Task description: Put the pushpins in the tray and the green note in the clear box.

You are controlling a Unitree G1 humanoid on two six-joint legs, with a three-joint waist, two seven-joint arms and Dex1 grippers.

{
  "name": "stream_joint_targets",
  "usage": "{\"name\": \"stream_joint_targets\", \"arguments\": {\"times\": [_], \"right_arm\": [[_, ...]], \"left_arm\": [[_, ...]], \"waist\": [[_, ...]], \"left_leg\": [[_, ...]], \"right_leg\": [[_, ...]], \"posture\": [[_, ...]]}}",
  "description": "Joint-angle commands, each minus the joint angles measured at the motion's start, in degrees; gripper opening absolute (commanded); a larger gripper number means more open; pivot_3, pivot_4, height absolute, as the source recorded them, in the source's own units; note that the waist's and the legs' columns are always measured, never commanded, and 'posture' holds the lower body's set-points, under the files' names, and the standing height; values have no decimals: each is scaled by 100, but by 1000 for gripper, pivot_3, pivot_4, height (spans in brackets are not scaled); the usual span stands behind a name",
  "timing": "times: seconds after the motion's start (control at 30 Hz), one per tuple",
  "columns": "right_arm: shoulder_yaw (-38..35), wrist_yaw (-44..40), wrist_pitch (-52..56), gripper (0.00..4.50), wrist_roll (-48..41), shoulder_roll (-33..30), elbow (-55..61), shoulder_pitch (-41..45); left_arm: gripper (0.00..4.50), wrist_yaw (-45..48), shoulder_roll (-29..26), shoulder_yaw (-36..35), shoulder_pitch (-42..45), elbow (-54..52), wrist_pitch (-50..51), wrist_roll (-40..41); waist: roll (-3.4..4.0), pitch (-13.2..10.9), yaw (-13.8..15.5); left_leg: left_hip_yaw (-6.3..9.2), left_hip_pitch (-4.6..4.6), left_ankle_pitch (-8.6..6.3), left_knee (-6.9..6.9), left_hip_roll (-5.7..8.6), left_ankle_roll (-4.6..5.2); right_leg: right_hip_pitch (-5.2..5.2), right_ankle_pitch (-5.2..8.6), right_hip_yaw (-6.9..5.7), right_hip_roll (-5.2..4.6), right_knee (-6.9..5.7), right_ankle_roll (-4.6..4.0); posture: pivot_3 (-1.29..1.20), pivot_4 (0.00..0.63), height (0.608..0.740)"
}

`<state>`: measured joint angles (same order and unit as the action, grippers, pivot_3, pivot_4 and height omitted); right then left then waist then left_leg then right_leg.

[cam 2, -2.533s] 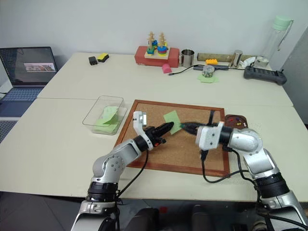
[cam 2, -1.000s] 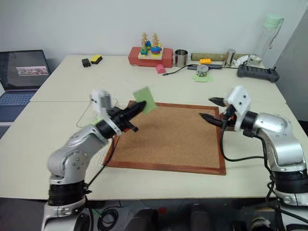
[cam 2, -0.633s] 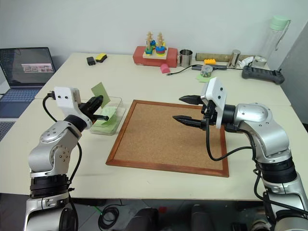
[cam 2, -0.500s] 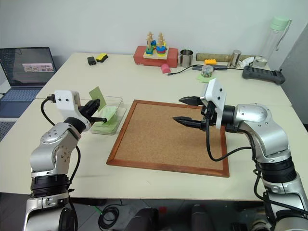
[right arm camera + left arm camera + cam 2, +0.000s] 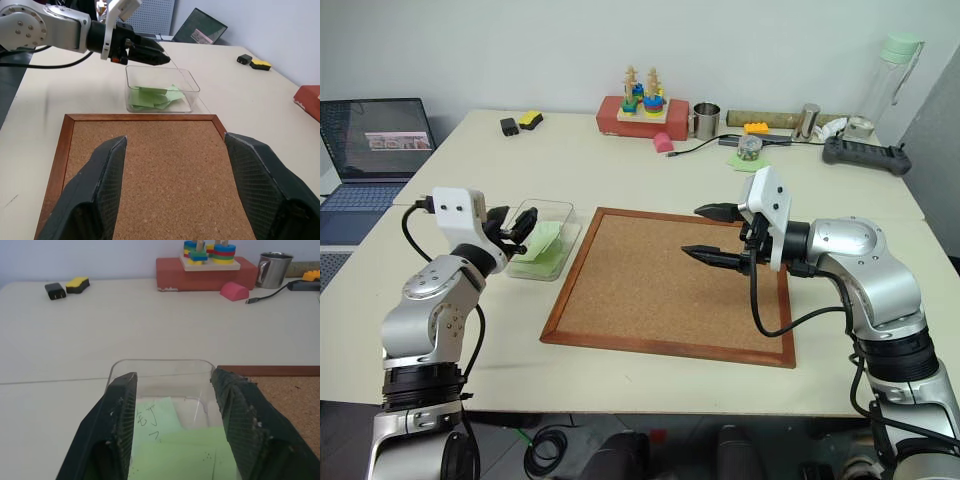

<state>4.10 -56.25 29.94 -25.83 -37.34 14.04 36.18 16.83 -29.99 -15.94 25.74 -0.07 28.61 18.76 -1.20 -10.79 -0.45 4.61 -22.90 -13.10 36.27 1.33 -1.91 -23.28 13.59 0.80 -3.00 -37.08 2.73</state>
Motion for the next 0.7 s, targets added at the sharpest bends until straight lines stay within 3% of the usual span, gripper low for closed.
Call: {"name": "stream_joint_targets", "arguments": {"times": [0.03, 0.13, 0.2, 0.33, 0.47, 0.7], "right_arm": [[-333, -106, -151, 3218, 38, -330, 55, -166], [-486, -367, -221, 3218, 103, -834, -32, -462], [-643, -731, -254, 3218, 188, -1421, -154, -788], [-964, -1250, -346, 3218, 274, -2347, -372, -1420], [-1395, -1490, -462, 3218, 392, -2911, -715, -1974], [-1621, -1527, -749, 3218, 520, -3081, -1141, -2099]], "left_arm": [[3179, 885, -810, -76, -230, -867, 309, 248], [3179, 1941, -1671, -132, -818, -1284, 487, 475], [3179, 2883, -2386, -433, -1676, -1509, 263, 454], [3179, 3816, -3143, -1100, -2696, -1140, -178, 320], [3179, 4235, -3392, -1652, -3223, -621, -519, 117], [3179, 4471, -3326, -1939, -3442, -282, -862, 60]], "waist": [[0, 0, -7], [1, 0, -11], [1, -1, -49], [7, -2, -70], [7, -2, -65], [7, -2, -110]], "left_leg": [[-1, 0, 0, -1, -1, 0], [-5, 3, 0, -7, -1, 1], [-7, 1, -1, -10, -3, 1], [-20, 4, -4, -21, -8, 5], [-16, 10, -3, -18, -23, 6], [-33, 18, -3, -17, -26, 6]], "right_leg": [[0, 0, 1, 0, 1, 0], [-1, 0, 5, -4, 1, 0], [-2, 1, 4, -2, 6, -1], [-9, 22, 5, -9, 6, -18], [-5, 57, -10, -4, -1, -36], [0, 55, 3, -6, 0, -28]], "posture": [[0, 150, 740], [0, 150, 740], [0, 150, 740], [0, 150, 740], [0, 150, 740], [0, 150, 740]]}}
